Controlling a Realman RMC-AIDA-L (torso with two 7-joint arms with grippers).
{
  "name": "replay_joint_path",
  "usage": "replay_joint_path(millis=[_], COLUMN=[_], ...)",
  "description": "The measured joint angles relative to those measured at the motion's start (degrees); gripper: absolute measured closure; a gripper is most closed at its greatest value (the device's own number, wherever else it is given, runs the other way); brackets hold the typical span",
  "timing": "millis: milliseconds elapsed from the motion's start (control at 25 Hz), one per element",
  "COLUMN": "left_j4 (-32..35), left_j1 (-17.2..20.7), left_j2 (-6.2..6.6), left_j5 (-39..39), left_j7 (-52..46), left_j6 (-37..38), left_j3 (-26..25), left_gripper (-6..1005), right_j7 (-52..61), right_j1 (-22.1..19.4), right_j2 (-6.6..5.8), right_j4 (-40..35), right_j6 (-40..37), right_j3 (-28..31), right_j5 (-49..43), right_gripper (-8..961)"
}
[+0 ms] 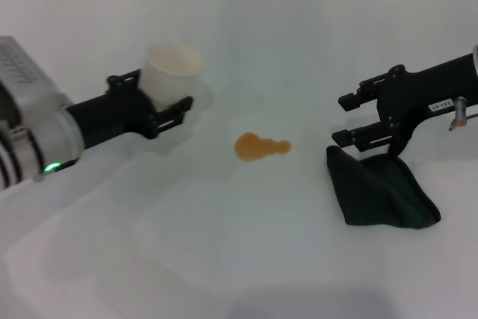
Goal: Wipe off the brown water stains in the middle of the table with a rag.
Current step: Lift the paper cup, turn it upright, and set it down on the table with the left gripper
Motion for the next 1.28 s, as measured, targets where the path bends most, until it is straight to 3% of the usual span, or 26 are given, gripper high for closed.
replay_joint_path(millis=[280,720,1280], left_j4=[-8.1,-13.5,-14.1], left_j1=[-4.6,-4.1,-1.3], left_j2=[-0.36,-0.54,-0.56], left_j5=[-3.9,-7.3,-6.5], left_j7=[8.1,11.7,12.1], left_j6=[-3.1,-3.9,-4.0], left_j3=[0.0,0.0,1.2], left_gripper=[362,361,355], right_j7=[-0.3,-0.5,-0.5], right_j1=[0.0,-0.5,-1.4], right_j2=[0.17,0.16,0.01], right_j4=[0.2,0.2,0.3], right_j6=[0.7,0.7,0.0], right_j3=[0.0,-0.1,-0.1], right_j5=[0.0,0.1,0.1], right_gripper=[307,305,305])
